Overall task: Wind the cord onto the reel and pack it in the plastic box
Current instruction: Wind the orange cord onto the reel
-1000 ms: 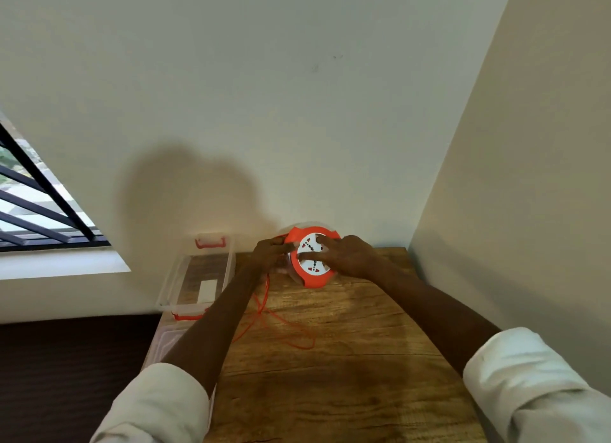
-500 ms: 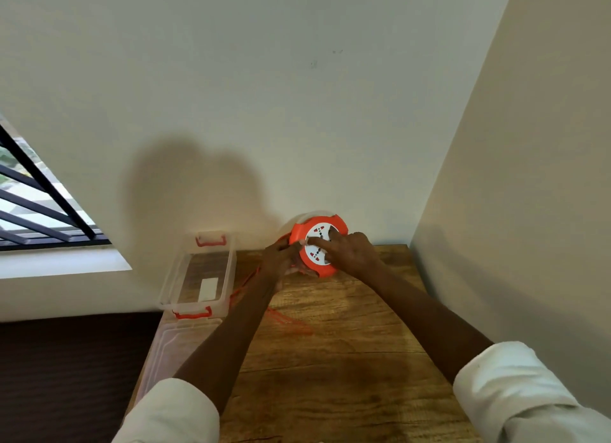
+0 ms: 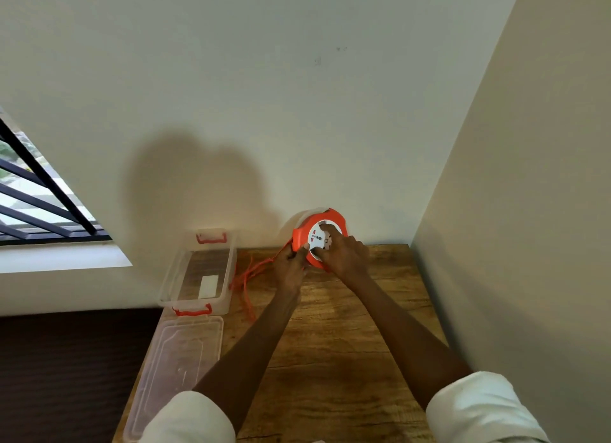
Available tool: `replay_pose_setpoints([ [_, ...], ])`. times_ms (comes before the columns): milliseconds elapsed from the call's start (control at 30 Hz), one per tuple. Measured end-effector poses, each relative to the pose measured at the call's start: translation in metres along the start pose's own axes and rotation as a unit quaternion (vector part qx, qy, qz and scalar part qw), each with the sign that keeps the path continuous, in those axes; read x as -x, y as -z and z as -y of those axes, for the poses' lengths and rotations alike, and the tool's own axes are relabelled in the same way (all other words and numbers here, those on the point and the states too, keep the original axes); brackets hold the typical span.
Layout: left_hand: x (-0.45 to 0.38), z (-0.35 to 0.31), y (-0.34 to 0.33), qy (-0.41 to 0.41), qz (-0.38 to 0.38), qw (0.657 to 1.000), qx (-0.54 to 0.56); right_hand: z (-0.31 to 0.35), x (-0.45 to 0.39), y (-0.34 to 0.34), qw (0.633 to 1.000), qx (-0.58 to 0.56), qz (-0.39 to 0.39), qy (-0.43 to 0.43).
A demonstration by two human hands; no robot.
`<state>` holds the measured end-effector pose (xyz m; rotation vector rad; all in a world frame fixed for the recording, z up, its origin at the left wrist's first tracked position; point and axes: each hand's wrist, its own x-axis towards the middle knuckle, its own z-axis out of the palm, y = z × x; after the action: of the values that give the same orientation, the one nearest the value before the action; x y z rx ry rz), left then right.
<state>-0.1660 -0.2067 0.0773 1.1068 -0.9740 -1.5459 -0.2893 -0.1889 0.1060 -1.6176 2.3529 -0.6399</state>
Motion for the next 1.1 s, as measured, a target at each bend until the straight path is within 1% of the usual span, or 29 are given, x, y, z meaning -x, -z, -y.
replay_pose_setpoints([
  [67, 0.003, 0.003, -0.002, -0.008, -0.008, 1.000, -0.002, 0.007, -0.004, -0.001, 0.989, -0.115, -0.013, -0.095],
  [100, 0.004, 0.004, -0.003, -0.009, -0.011, 1.000, -0.002, 0.009, -0.008, -0.003, 0.974, -0.178, -0.012, -0.141],
  [167, 0.005, 0.005, -0.003, -0.011, -0.015, 1.000, -0.016, 0.011, -0.014, -0.005, 0.932, -0.298, 0.004, -0.207],
  [267, 0.005, 0.004, 0.000, -0.013, -0.012, 0.999, -0.048, 0.010, -0.016, -0.006, 0.854, -0.445, 0.014, -0.267],
  [300, 0.005, 0.003, 0.002, -0.015, -0.008, 0.998, -0.055, 0.009, -0.016, -0.007, 0.838, -0.470, 0.016, -0.277],
  [333, 0.005, 0.002, 0.004, -0.017, -0.003, 0.998, -0.061, 0.008, -0.015, -0.007, 0.830, -0.481, 0.022, -0.282],
  [400, 0.002, 0.002, 0.007, -0.022, 0.020, 0.997, -0.070, 0.005, -0.015, -0.010, 0.831, -0.478, 0.030, -0.282],
  [433, 0.000, 0.002, 0.008, -0.021, 0.032, 0.997, -0.074, 0.003, -0.015, -0.012, 0.839, -0.468, 0.028, -0.277],
  [467, 0.000, 0.002, 0.009, -0.018, 0.040, 0.997, -0.070, 0.001, -0.015, -0.014, 0.851, -0.452, 0.026, -0.264],
  [500, -0.001, 0.001, 0.011, -0.008, 0.040, 0.997, -0.062, 0.000, -0.015, -0.015, 0.872, -0.425, 0.021, -0.244],
  [567, -0.001, -0.002, 0.014, 0.024, 0.033, 0.999, -0.029, -0.006, -0.011, -0.014, 0.922, -0.336, -0.008, -0.194],
  [600, -0.002, -0.003, 0.016, 0.035, 0.033, 0.999, -0.016, -0.010, -0.009, -0.012, 0.941, -0.287, -0.034, -0.176],
  [667, -0.003, -0.006, 0.022, 0.050, 0.038, 0.998, -0.008, -0.020, -0.008, -0.006, 0.953, -0.240, -0.095, -0.157],
  [700, -0.004, -0.009, 0.025, 0.058, 0.043, 0.997, -0.007, -0.024, -0.007, -0.003, 0.953, -0.242, -0.112, -0.146],
  [733, -0.005, -0.010, 0.028, 0.066, 0.049, 0.997, -0.006, -0.030, -0.008, -0.001, 0.951, -0.257, -0.108, -0.134],
  [767, -0.004, -0.012, 0.032, 0.075, 0.056, 0.996, 0.000, -0.033, -0.009, 0.000, 0.945, -0.291, -0.079, -0.125],
  [800, -0.005, -0.013, 0.035, 0.083, 0.064, 0.994, 0.009, -0.036, -0.010, 0.001, 0.930, -0.345, -0.029, -0.125],
  [867, -0.006, -0.011, 0.040, 0.095, 0.080, 0.992, 0.028, -0.040, -0.010, 0.006, 0.877, -0.450, 0.099, -0.137],
  [900, -0.006, -0.010, 0.042, 0.103, 0.087, 0.990, 0.033, -0.042, -0.008, 0.009, 0.851, -0.487, 0.141, -0.135],
  [933, -0.007, -0.010, 0.044, 0.111, 0.091, 0.989, 0.029, -0.043, -0.008, 0.010, 0.835, -0.512, 0.154, -0.130],
  [967, -0.006, -0.011, 0.044, 0.117, 0.092, 0.989, 0.014, -0.044, -0.008, 0.009, 0.829, -0.524, 0.144, -0.129],
  [1033, -0.005, -0.015, 0.045, 0.112, 0.079, 0.989, -0.057, -0.044, -0.009, 0.007, 0.831, -0.531, 0.112, -0.124],
  [1100, -0.006, -0.016, 0.051, 0.072, 0.043, 0.986, -0.142, -0.045, -0.013, 0.005, 0.838, -0.524, 0.088, -0.126],
])
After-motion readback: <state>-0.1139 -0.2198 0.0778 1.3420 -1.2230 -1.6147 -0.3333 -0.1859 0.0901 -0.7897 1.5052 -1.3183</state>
